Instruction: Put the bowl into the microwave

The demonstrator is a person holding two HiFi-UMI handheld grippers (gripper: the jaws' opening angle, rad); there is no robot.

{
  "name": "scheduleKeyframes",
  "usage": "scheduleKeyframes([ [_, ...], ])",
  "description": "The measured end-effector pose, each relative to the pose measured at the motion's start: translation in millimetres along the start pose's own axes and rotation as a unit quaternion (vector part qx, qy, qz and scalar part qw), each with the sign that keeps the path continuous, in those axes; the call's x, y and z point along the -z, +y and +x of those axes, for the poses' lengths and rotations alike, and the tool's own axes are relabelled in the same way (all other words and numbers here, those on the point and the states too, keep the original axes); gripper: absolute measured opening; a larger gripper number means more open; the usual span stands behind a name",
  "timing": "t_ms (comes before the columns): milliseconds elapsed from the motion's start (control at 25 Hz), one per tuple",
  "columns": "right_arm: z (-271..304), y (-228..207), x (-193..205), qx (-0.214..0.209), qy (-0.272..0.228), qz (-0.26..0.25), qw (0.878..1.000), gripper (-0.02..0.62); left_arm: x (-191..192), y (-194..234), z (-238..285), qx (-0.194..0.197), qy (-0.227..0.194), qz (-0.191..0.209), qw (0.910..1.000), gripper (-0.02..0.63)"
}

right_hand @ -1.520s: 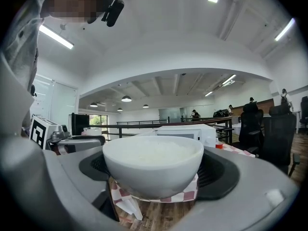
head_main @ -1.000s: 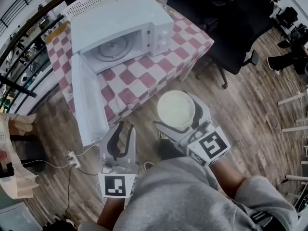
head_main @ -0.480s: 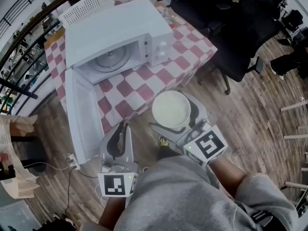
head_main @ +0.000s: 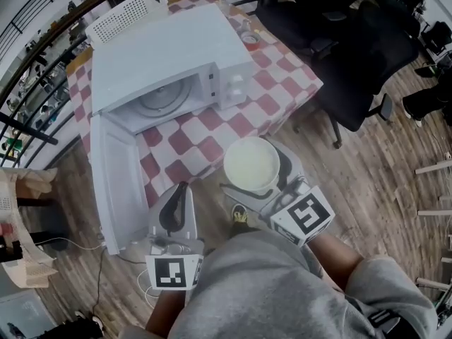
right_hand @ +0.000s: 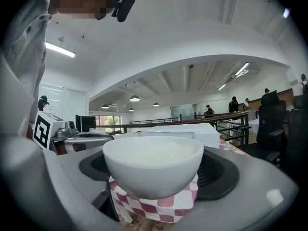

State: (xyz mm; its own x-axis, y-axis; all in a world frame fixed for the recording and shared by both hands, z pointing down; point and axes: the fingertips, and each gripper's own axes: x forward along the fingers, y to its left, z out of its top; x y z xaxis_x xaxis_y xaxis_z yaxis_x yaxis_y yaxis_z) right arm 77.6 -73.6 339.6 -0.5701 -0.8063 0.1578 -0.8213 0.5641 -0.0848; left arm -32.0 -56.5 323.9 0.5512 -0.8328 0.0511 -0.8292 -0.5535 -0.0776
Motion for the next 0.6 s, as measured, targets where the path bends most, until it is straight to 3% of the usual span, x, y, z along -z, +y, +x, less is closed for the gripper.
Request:
scheduleKeyframes([
  [600, 6, -35, -1, -0.015, -0.007, 0.001, 1.0, 0.52, -1, -13, 27, -0.001, 0.009, 0.006, 0.9999, 0.011],
])
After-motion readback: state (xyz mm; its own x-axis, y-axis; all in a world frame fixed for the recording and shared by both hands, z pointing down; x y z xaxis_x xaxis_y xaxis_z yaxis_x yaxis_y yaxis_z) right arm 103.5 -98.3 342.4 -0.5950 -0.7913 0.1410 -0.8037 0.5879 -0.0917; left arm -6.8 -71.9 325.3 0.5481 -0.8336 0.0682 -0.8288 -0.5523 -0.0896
